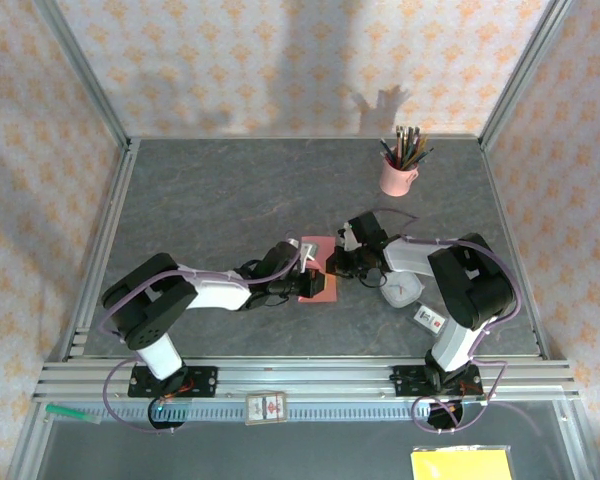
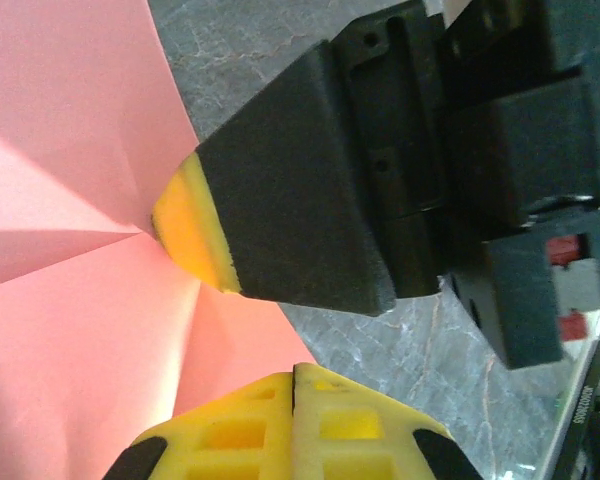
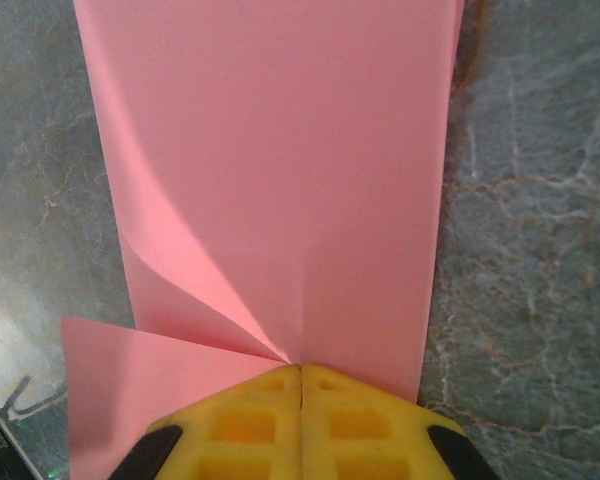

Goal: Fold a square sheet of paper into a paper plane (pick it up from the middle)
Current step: Fold the triangle a second time at the center of the table.

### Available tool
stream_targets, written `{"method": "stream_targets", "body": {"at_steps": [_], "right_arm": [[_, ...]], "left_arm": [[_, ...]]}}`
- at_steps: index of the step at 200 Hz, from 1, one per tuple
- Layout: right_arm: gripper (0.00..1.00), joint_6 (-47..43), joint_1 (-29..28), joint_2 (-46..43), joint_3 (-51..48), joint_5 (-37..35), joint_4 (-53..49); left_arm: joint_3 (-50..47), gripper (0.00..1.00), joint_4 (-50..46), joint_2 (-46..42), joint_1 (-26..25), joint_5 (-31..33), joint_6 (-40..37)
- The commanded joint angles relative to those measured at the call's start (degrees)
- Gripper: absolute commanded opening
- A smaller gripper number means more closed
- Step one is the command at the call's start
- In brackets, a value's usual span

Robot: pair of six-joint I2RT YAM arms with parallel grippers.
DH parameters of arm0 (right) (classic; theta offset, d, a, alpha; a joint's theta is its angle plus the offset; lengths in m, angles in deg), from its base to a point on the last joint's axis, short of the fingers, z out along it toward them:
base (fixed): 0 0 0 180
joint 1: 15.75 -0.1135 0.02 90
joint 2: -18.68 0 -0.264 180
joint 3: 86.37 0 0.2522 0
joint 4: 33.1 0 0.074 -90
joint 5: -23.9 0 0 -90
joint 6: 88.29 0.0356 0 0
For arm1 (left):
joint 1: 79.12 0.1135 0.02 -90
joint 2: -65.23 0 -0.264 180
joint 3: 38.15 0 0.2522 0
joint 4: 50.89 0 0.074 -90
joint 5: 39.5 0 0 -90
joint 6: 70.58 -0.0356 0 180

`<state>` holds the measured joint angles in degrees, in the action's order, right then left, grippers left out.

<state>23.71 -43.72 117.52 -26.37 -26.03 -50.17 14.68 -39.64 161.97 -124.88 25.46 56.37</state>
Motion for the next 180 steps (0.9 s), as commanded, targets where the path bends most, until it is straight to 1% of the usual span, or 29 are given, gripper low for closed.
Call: {"method": "stream_targets", "body": {"at_steps": [1, 39, 45, 79, 133, 180], "right_arm": [[0.06, -0.11, -0.34, 0.12, -1.33, -1.25, -0.99], [0.06, -0.86, -0.33, 0.2, -1.17, -1.88, -1.61], [0.06, -0.95, -0.34, 0.34, -1.15, -1.99, -1.67], [0.06, -1.44, -0.34, 0.56, -0.97, -2.37, -2.3], [0.06, -1.91, -0.33, 1.15, -0.52, -3.65, -3.22], [0.04, -2.42, -0.25, 2.2, 0.01, -6.21, -5.48]], "left_arm": [[1.53, 0.0, -2.04, 1.63, -0.08, 0.42, -2.1], [1.54, 0.0, -3.68, 3.46, 0.13, 1.44, -3.02], [1.66, 0.0, -4.1, 3.64, 0.2, 1.53, -4.77], [1.66, 0.0, -4.67, 4.13, 0.41, 1.93, -5.65], [0.32, 0.0, -4.91, 3.97, 0.54, 1.86, -5.75], [-4.13, 0.0, -4.06, 2.15, 0.48, 0.69, -3.73]]}}
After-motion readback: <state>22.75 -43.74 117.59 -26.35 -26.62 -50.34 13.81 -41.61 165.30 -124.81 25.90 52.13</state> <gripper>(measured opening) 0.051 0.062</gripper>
